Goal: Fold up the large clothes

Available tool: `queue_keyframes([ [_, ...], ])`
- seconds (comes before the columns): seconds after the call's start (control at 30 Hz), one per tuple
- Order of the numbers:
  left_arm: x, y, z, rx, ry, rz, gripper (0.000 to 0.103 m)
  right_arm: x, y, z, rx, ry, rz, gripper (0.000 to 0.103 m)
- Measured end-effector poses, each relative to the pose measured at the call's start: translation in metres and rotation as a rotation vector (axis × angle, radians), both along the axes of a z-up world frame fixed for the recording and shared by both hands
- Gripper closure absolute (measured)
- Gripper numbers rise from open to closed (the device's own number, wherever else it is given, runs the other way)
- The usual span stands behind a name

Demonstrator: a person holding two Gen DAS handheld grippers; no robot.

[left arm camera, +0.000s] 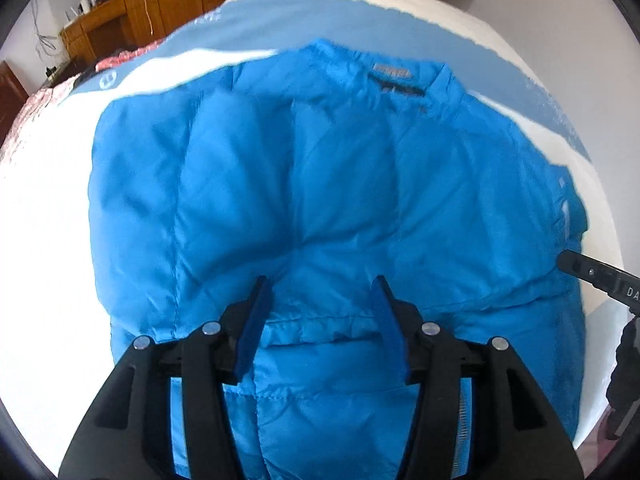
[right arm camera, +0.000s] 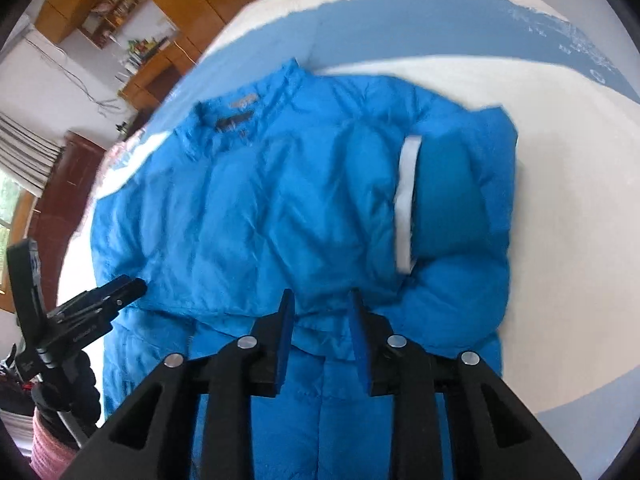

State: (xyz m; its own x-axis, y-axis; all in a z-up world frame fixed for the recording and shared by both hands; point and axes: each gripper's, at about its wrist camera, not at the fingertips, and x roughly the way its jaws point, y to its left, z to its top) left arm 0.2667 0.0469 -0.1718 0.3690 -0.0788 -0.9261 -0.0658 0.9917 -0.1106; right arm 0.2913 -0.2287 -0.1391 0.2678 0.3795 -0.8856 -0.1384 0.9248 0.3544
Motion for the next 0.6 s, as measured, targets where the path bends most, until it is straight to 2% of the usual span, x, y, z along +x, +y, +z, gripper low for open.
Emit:
queue_keyframes([
  [0.07, 0.004, 0.000, -0.008, 0.010, 0.007, -0.005, 0.050, 0.007, 0.003, -0.019, -0.007, 0.047, -0.018, 0.076],
  [0.13, 0.006, 0.000, -0.012, 0.023, 0.011, -0.011, 0.049, 0.012, 0.003, -0.025, 0.005, 0.054, -0.022, 0.077],
  [0.23, 0.009, 0.001, -0.010, 0.013, 0.024, 0.002, 0.050, 0.012, 0.004, -0.021, -0.002, 0.063, -0.013, 0.077],
  [0.33, -0.003, 0.007, 0.004, 0.007, 0.012, 0.015, 0.052, -0.004, -0.003, -0.002, 0.024, 0.028, -0.007, 0.074],
  [0.43, -0.041, 0.016, 0.030, 0.012, -0.031, -0.007, 0.046, -0.036, -0.020, 0.022, 0.064, -0.031, 0.019, 0.062],
  [0.5, -0.070, 0.026, 0.041, 0.022, -0.049, -0.017, 0.038, -0.069, -0.039, 0.035, 0.072, -0.060, 0.021, 0.058],
  [0.6, -0.120, 0.052, 0.043, 0.049, -0.019, 0.003, 0.035, -0.110, -0.064, 0.042, 0.077, -0.068, 0.002, 0.051],
])
